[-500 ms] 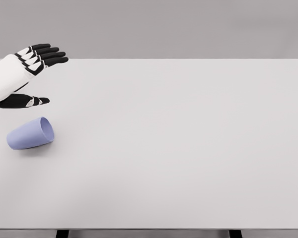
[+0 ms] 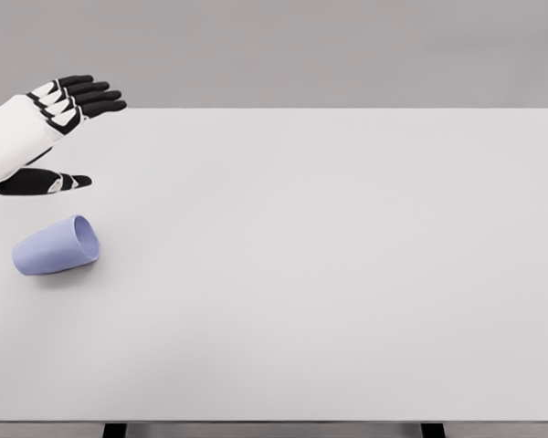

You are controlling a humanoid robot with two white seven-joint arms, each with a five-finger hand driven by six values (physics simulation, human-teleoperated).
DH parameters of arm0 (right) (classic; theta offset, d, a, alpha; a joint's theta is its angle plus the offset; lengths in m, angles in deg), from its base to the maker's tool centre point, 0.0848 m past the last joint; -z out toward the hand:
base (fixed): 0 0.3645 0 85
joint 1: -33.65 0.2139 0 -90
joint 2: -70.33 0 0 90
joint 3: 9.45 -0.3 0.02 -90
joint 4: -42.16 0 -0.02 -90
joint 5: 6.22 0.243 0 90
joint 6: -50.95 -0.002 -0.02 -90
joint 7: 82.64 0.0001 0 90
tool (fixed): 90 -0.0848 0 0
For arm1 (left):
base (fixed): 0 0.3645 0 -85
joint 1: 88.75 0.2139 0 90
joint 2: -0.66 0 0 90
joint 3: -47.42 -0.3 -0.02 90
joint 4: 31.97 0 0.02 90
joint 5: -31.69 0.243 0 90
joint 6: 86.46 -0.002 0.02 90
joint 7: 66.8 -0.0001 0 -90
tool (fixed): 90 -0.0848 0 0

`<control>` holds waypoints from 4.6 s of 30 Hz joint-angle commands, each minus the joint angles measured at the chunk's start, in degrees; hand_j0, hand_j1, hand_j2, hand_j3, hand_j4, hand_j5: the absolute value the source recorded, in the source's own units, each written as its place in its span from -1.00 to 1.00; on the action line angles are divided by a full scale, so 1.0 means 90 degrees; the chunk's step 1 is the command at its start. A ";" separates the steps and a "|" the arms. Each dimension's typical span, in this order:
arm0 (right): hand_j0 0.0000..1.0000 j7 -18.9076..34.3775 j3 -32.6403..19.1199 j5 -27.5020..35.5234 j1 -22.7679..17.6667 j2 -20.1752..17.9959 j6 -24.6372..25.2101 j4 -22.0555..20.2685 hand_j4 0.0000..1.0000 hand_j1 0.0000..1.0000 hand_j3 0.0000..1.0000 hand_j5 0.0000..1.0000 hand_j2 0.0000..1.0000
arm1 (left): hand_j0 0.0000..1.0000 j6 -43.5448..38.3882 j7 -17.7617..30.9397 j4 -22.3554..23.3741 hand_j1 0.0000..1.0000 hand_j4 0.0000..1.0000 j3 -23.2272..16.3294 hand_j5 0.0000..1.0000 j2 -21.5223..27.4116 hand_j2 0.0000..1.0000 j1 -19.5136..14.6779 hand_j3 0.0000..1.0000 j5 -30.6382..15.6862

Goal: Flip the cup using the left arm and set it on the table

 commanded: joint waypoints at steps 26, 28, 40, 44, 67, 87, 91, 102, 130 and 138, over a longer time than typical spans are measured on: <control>1.00 0.0008 -0.0001 -0.0001 0.0000 0.0000 0.0005 0.0001 1.00 1.00 1.00 1.00 1.00 | 1.00 -0.0002 0.0015 -0.0074 1.00 1.00 -1.1541 1.00 0.2950 1.00 -0.8976 1.00 -0.2510; 1.00 0.0008 -0.0001 -0.0001 0.0000 0.0000 0.0005 0.0001 1.00 1.00 1.00 1.00 1.00 | 1.00 -0.0002 0.0015 -0.0074 1.00 1.00 -1.1385 1.00 0.2940 1.00 -0.8898 1.00 -0.2510; 1.00 0.0008 -0.0001 -0.0001 0.0000 0.0000 -0.0005 0.0001 1.00 1.00 1.00 1.00 1.00 | 1.00 -0.0002 -0.0092 -0.0074 1.00 1.00 -1.1111 1.00 0.2979 1.00 -0.8859 1.00 -0.2822; 1.00 0.0008 -0.0001 -0.0001 0.0000 0.0000 0.0005 0.0001 1.00 1.00 1.00 1.00 1.00 | 0.95 -0.0002 -0.0073 -0.0074 0.95 0.95 -1.1131 0.95 0.2930 0.95 -0.8761 0.95 -0.3213; 1.00 -0.0002 -0.0001 -0.0001 0.0000 0.0000 0.0005 0.0001 1.00 1.00 1.00 1.00 1.00 | 0.90 -0.0677 -0.1528 -0.0133 0.90 0.90 -1.1131 0.90 0.3028 0.90 -0.7570 0.90 -0.4795; 1.00 -0.0002 -0.0001 -0.0001 0.0000 0.0000 0.0005 0.0001 1.00 1.00 1.00 1.00 1.00 | 0.99 -0.2992 -0.1498 -0.0172 0.99 0.99 -1.1150 0.99 0.2628 0.99 -0.7033 0.99 -0.4766; 1.00 0.0008 -0.0001 -0.0001 0.0000 0.0000 0.0005 0.0001 1.00 1.00 1.00 1.00 1.00 | 0.98 -0.3529 -0.1498 -0.0172 0.98 0.98 -1.1140 0.98 0.2579 0.98 -0.6876 0.98 -0.4766; 1.00 -0.0002 -0.0001 -0.0001 0.0000 0.0000 0.0005 0.0001 1.00 1.00 1.00 1.00 1.00 | 0.96 -0.3793 -0.1489 -0.0172 0.96 0.96 -1.1131 0.96 0.2374 0.96 -0.6779 0.96 -0.4766; 1.00 0.0008 -0.0001 -0.0001 0.0000 0.0000 0.0005 0.0001 1.00 1.00 1.00 1.00 1.00 | 0.89 -0.4183 -0.1489 -0.0123 0.89 0.89 -1.1053 0.89 0.2022 0.89 -0.6632 0.89 -0.4815; 1.00 -0.0002 -0.0001 -0.0001 0.0000 0.0000 -0.0005 0.0001 1.00 1.00 1.00 1.00 1.00 | 0.70 -0.4193 -0.1498 -0.0113 0.70 0.70 -1.1023 0.70 0.2012 0.70 -0.6525 0.70 -0.4825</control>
